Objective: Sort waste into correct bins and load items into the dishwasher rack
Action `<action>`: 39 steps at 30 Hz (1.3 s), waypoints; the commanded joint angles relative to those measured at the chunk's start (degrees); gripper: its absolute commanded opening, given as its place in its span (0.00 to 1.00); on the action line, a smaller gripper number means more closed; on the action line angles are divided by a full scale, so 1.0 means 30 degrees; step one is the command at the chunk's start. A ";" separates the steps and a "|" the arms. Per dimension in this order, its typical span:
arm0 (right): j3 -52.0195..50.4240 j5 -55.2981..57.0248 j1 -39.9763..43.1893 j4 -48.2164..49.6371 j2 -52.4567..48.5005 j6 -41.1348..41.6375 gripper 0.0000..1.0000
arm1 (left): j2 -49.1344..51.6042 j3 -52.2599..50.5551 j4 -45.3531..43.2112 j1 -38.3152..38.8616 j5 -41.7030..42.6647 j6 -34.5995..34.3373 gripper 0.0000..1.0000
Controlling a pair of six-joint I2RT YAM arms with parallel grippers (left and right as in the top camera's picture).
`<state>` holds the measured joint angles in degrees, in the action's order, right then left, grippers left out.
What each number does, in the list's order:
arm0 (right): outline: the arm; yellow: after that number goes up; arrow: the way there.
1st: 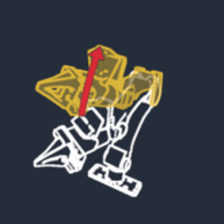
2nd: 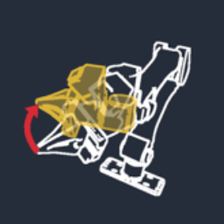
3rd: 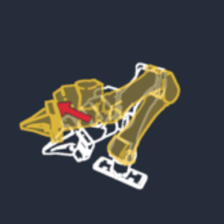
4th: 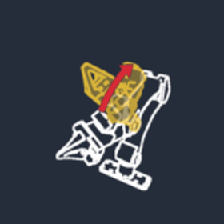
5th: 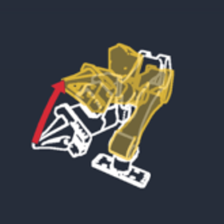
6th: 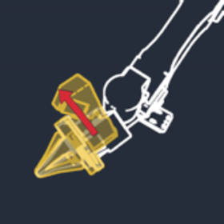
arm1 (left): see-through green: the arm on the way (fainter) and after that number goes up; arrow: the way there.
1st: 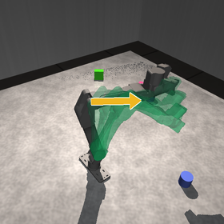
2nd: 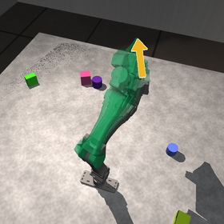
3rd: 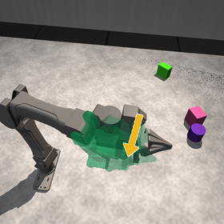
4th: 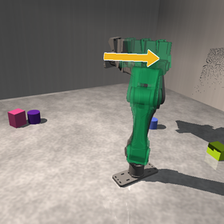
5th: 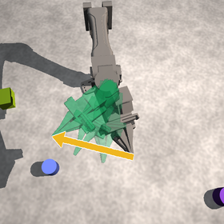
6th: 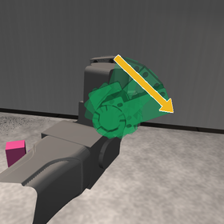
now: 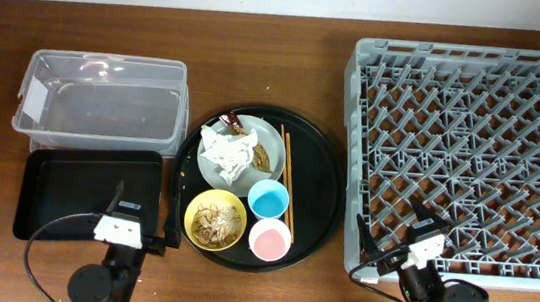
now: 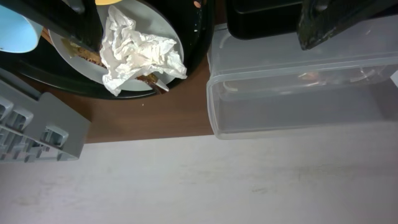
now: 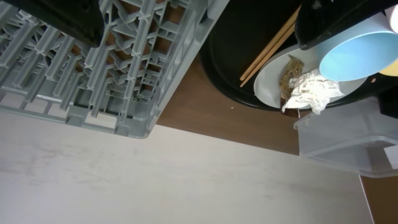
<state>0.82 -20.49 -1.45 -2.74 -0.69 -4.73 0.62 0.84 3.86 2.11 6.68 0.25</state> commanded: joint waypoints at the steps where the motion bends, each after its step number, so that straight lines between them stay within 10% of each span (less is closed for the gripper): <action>1: -0.0168 0.0051 0.0117 0.0000 0.0146 0.0015 0.99 | -0.0073 -0.0109 0.0015 0.0044 0.0146 0.0226 0.99; 39: -0.0168 0.0051 0.0117 0.0095 0.0109 0.0015 0.99 | -0.0073 -0.0109 -0.0066 0.0044 0.0466 0.0211 0.99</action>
<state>0.82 -20.49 -1.45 -2.72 -0.69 -4.73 0.62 0.84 3.86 2.11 6.68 0.25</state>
